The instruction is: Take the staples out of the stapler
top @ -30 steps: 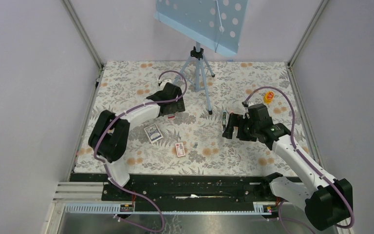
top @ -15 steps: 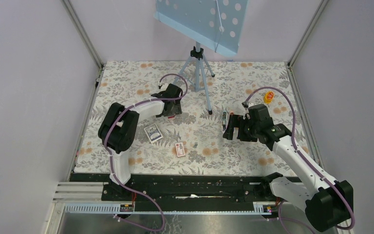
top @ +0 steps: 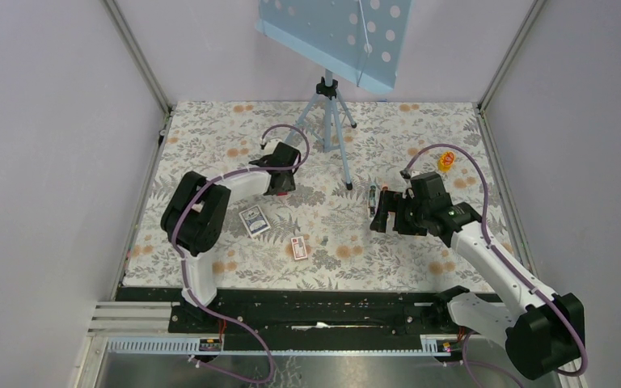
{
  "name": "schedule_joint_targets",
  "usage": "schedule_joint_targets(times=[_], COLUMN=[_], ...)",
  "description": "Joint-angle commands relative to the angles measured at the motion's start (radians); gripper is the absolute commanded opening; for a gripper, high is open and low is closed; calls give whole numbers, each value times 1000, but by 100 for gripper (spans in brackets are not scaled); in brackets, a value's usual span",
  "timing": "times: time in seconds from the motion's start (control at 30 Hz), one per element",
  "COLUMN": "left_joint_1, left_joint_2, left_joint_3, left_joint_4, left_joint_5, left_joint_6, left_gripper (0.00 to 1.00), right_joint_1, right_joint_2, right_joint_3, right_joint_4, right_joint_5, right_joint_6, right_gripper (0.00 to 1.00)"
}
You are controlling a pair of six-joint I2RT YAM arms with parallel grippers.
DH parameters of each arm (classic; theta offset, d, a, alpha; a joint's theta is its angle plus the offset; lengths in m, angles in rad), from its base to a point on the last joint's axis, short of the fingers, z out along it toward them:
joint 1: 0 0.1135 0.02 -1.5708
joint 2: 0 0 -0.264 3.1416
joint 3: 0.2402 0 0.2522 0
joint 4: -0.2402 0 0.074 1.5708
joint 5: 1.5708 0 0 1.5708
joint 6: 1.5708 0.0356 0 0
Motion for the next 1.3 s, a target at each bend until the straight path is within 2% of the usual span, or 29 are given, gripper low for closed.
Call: schedule_joint_targets(times=[0.0, 0.23, 0.53, 1.0, 1.27], left_joint_1=[-1, -37, -162, -351, -409], left_joint_2=[20, 7, -29, -22, -19], left_joint_3=[-86, -138, -183, -197, -209], left_joint_4=[11, 44, 76, 166, 149], left_joint_5=[94, 122, 168, 419, 488], left_joint_6=[-51, -29, 20, 222, 326], left_gripper=[51, 45, 40, 36, 36], right_joint_1=[-5, -4, -3, -4, -4], right_joint_2=[16, 34, 7, -8, -15], right_joint_3=[56, 74, 51, 47, 46], right_joint_4=[-22, -32, -33, -46, -53], right_joint_5=[-4, 0, 6, 15, 24], right_joint_6=[-19, -3, 17, 27, 24], right_gripper=[100, 100, 100, 100, 100])
